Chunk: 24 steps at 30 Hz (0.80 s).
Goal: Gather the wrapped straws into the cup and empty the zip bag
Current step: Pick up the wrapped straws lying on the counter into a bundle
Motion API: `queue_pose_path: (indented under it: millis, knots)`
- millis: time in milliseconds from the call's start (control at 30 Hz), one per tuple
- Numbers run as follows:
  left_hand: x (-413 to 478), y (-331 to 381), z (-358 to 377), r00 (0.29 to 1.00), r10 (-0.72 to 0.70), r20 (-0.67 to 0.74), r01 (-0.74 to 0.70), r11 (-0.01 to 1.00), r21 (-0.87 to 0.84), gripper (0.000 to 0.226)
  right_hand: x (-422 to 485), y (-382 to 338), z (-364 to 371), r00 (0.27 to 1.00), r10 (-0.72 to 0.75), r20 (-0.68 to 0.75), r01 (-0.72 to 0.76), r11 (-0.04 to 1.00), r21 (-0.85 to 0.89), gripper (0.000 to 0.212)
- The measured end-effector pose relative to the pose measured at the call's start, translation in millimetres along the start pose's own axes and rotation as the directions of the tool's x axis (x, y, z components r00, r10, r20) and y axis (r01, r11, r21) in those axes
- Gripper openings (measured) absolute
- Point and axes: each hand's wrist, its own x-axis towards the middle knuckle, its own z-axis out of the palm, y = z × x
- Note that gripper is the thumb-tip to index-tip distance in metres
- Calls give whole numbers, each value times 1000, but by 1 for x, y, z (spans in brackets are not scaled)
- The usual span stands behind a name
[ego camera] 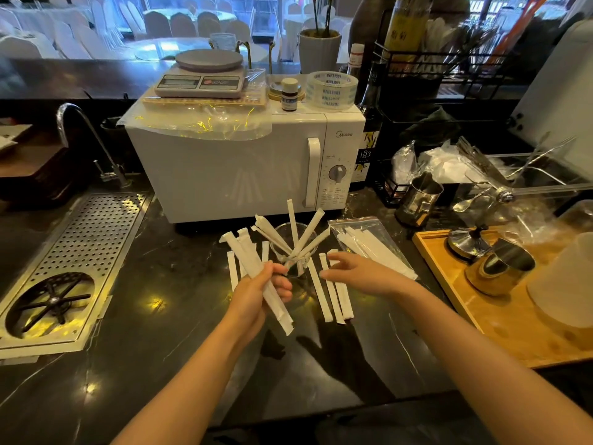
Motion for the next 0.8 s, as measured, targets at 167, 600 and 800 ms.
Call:
queue_pose_path:
  millis: [167,600,800]
  knots:
    - [2,-13,-5,998,-31,-51,29,999,-33,32,25,13,11,972,142,-189,-141,990,16,66]
    - [-8,-31,-17,992,-119,-38,115,988,-100,32,82,30,52,841,343,-418,-453,869,-198,91]
    - [-11,-34,-21,989,-136,-65,130,988,-80,31,88,35,47,867,360,-345,-438,880,-183,70]
